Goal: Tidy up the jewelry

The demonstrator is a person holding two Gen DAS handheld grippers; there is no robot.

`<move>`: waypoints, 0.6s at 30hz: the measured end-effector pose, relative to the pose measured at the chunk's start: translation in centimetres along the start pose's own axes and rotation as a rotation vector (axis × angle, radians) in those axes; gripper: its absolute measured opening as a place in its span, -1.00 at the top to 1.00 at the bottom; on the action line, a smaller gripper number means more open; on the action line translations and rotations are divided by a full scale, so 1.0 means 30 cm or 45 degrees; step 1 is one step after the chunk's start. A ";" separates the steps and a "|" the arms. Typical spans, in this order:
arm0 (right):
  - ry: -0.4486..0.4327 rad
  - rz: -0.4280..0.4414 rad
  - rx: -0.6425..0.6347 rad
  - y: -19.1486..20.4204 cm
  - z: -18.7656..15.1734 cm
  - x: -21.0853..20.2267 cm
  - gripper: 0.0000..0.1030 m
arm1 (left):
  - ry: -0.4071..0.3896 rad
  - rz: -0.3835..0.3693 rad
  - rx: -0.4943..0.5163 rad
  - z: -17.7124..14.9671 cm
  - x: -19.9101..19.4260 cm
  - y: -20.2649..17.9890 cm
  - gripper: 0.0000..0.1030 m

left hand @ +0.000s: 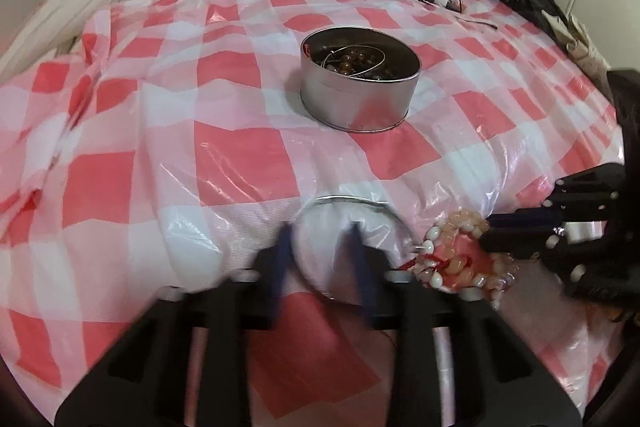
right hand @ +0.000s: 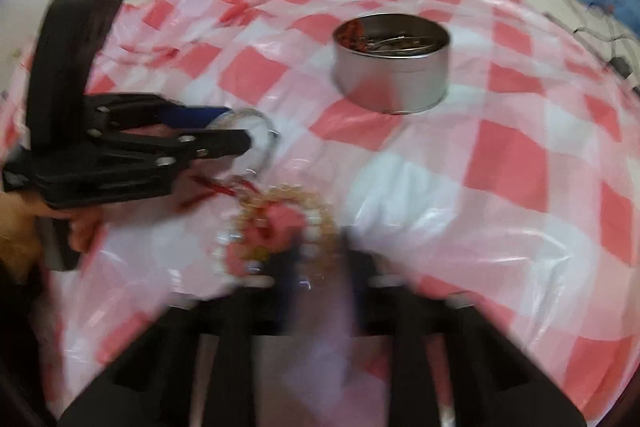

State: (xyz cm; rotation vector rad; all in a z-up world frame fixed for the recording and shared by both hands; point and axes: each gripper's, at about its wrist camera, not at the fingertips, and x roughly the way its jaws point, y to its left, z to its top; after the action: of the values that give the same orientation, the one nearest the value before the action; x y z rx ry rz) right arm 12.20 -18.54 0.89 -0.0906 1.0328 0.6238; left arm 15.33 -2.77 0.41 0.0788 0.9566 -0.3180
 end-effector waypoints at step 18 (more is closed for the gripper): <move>-0.080 -0.135 0.150 -0.107 0.004 -0.073 0.26 | -0.001 -0.024 -0.015 0.003 0.000 0.006 0.89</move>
State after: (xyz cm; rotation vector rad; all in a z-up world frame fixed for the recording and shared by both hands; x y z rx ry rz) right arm 13.17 -22.11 2.08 -0.0220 0.9952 0.4657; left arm 15.47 -2.61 0.45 0.0590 0.9588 -0.3299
